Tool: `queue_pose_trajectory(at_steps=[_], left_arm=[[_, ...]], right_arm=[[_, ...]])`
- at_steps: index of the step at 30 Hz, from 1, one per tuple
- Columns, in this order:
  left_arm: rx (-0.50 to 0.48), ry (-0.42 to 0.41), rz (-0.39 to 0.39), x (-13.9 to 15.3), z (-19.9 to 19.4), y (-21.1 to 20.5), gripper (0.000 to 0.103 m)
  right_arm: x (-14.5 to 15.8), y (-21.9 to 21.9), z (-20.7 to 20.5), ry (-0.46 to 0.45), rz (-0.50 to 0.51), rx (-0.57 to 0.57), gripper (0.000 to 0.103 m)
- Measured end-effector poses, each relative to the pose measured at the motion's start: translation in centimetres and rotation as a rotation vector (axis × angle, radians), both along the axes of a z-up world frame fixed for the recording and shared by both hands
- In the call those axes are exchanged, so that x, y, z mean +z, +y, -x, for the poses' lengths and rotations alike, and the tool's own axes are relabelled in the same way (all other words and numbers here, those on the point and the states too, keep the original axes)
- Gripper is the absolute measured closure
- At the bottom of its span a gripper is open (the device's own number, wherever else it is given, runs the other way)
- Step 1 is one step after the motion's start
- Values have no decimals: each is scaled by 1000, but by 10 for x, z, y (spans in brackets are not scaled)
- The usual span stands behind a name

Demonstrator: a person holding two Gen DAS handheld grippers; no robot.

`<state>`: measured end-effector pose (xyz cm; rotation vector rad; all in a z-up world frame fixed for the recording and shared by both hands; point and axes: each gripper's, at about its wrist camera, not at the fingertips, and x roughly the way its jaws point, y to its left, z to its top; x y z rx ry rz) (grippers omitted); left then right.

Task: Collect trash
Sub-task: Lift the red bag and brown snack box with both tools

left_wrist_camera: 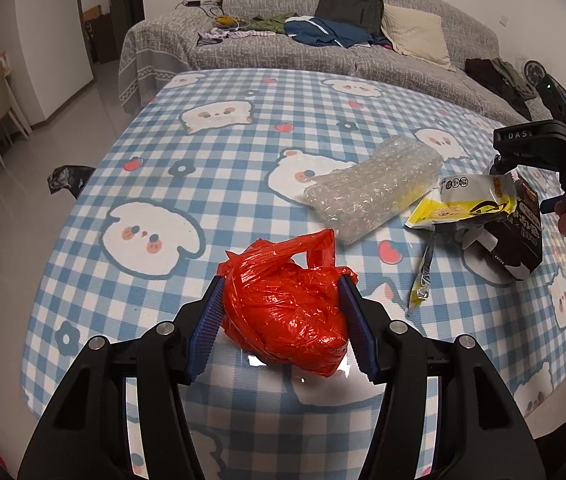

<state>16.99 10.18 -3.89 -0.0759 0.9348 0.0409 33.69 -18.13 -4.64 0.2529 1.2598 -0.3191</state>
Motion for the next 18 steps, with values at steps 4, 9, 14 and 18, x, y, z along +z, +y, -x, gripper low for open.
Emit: queue_pose_trajectory(at_steps=[4, 9, 14, 18], left_arm=[[-18, 2, 10, 0, -2, -7, 47], [-30, 6, 5, -2, -4, -15, 47], [-32, 10, 0, -4, -4, -19, 47], [-36, 13, -6, -4, -5, -21, 47]], right_arm=[[-2, -4, 5, -19, -14, -24, 8], [-8, -13, 9, -36, -82, -52, 8], [-12, -18, 9, -29, -168, -82, 8], [-8, -14, 8, -34, -162, -72, 8]])
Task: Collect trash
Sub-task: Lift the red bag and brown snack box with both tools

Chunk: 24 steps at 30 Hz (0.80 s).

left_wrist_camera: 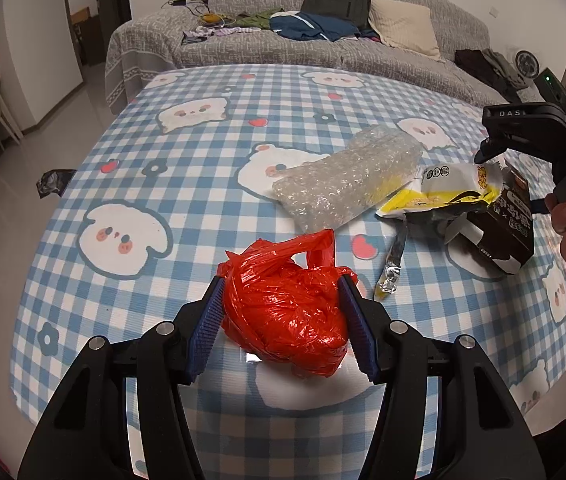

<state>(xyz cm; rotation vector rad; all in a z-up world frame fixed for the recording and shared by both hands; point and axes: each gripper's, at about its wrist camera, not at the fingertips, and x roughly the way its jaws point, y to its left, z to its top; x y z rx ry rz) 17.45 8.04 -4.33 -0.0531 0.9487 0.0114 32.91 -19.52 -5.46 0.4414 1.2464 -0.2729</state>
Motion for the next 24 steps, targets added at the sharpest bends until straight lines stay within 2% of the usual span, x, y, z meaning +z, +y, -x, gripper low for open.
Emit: queue_pose_trajectory(at_steps=[6, 12, 24], left_arm=[[-3, 10, -3, -2, -1, -1, 47], [-7, 17, 1, -2, -1, 0, 47], [0, 9, -2, 6, 6, -10, 47]], right_arm=[[-12, 9, -8, 34, 44, 19, 8], [-11, 12, -9, 8, 48, 47, 11], [6, -3, 14, -16, 70, 126, 11]])
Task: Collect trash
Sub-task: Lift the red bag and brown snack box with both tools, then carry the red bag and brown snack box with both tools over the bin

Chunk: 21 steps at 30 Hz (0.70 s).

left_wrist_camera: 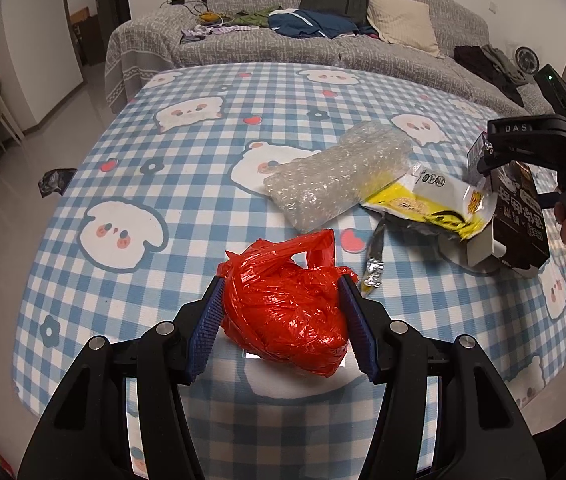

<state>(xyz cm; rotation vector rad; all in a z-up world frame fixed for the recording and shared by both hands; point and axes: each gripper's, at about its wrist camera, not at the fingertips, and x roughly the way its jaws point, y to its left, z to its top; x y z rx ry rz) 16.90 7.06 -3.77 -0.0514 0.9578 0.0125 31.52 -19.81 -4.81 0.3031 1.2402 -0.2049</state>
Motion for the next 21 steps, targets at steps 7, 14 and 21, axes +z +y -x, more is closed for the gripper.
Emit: queue_pose_trajectory(at_steps=[7, 14, 21], left_arm=[[-5, -18, 3, 8, 9, -17, 47], [-7, -32, 4, 16, 23, -33, 47], [-7, -30, 13, 17, 35, -42, 47]], right_arm=[[10, -14, 19, -32, 37, 64, 11], [15, -27, 44, -60, 75, 118, 11], [23, -30, 71, -114, 110, 193, 11]])
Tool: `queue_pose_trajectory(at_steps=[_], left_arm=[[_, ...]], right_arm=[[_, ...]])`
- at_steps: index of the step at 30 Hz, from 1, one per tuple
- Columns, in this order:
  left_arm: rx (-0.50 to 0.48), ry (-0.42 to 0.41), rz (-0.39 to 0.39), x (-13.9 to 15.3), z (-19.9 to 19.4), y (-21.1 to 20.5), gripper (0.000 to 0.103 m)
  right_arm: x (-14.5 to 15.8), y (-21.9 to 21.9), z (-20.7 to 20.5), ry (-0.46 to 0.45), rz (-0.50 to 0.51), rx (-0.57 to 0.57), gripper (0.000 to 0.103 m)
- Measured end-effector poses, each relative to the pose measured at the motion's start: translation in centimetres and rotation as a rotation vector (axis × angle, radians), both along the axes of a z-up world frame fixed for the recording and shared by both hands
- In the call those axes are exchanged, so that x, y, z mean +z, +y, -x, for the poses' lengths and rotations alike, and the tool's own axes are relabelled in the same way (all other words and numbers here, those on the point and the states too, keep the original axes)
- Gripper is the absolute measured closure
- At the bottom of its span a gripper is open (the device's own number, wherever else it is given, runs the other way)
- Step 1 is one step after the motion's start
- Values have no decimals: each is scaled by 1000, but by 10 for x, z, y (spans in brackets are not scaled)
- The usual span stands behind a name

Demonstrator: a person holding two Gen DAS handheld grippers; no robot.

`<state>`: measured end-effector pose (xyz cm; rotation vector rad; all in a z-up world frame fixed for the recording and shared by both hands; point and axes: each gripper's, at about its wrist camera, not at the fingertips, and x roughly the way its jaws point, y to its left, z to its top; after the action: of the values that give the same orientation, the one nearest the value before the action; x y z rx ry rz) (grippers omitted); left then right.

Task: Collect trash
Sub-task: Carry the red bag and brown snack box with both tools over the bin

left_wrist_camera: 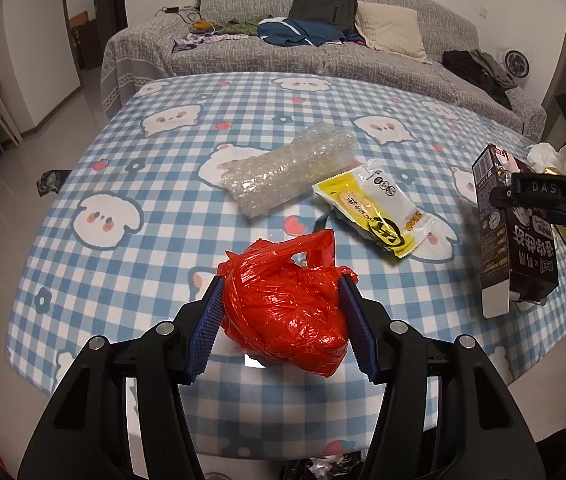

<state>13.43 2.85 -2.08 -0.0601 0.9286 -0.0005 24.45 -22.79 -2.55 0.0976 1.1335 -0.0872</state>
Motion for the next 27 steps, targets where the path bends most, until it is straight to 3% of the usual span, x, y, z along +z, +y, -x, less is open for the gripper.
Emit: queue_pose_trajectory(at_steps=[27], left_arm=[[2, -15, 4, 11, 62, -20, 47]], right_arm=[[32, 15, 96, -104, 22, 133, 11]])
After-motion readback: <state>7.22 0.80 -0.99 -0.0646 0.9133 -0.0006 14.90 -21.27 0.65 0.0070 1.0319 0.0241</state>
